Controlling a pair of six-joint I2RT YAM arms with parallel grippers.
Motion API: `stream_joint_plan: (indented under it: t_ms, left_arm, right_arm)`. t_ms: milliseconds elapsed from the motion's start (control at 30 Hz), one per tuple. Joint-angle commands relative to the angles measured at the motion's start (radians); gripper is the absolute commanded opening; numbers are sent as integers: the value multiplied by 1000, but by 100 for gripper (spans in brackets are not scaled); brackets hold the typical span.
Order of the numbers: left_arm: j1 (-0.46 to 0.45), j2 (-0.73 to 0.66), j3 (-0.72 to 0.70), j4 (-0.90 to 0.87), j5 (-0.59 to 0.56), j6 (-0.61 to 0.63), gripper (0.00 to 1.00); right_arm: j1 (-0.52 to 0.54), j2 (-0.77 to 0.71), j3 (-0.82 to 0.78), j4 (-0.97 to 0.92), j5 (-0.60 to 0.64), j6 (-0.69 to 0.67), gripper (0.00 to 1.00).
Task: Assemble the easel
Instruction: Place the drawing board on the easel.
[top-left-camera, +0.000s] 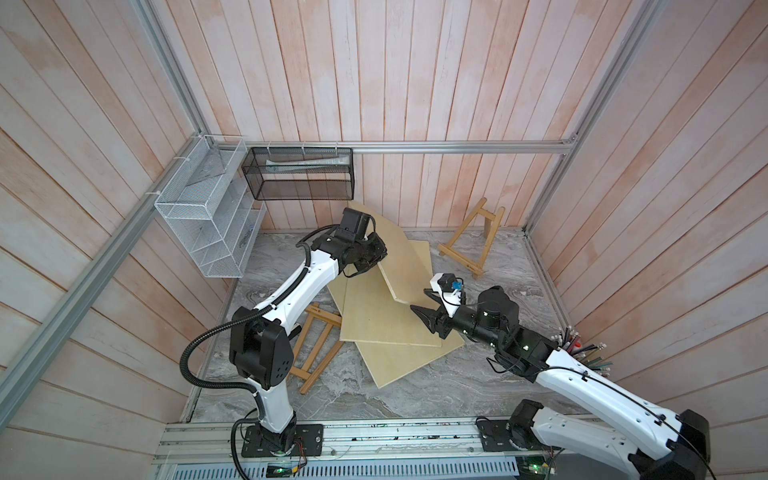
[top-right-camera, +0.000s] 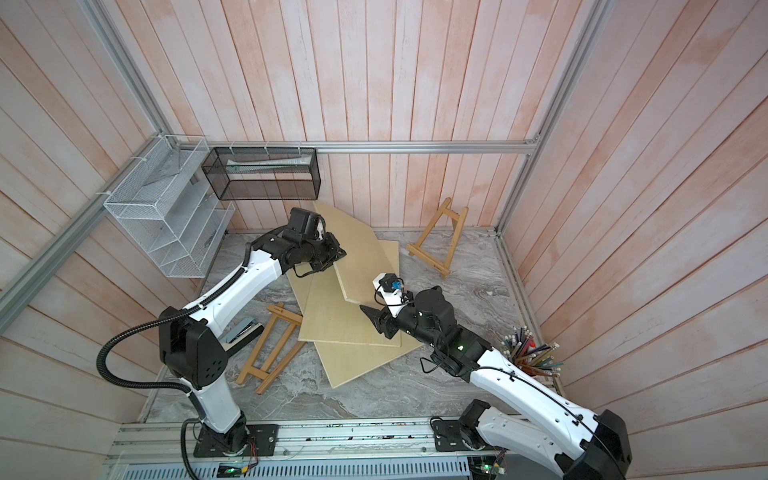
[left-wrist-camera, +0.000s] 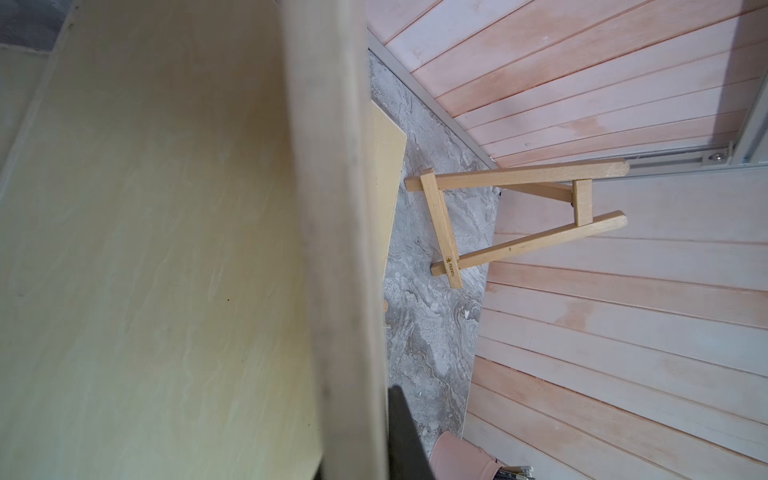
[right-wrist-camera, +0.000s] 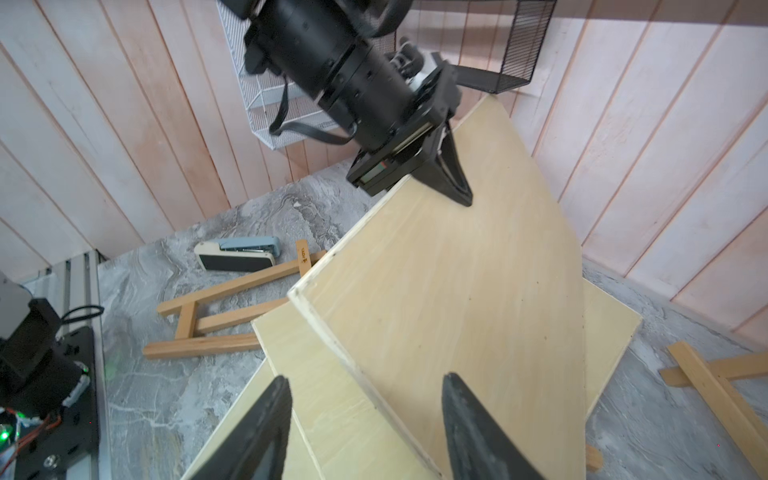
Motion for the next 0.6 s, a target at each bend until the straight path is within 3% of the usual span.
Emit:
stream_joint_plan:
  t_ms: [0, 233, 433, 567]
  left_arm:
    - [-18, -25, 117, 154, -2, 165, 0]
    - [-19, 4, 193, 115, 29, 140, 0]
    - [-17, 36, 257, 81, 58, 126, 0]
    - [-17, 53, 283, 69, 93, 116, 0]
  right_arm:
    - [11, 36, -15, 54, 51, -105, 59]
    - [13, 157, 17, 76, 213, -202, 55]
    - [42, 224, 26, 96, 460, -234, 39]
    - [49, 237, 12, 166, 498, -252, 33]
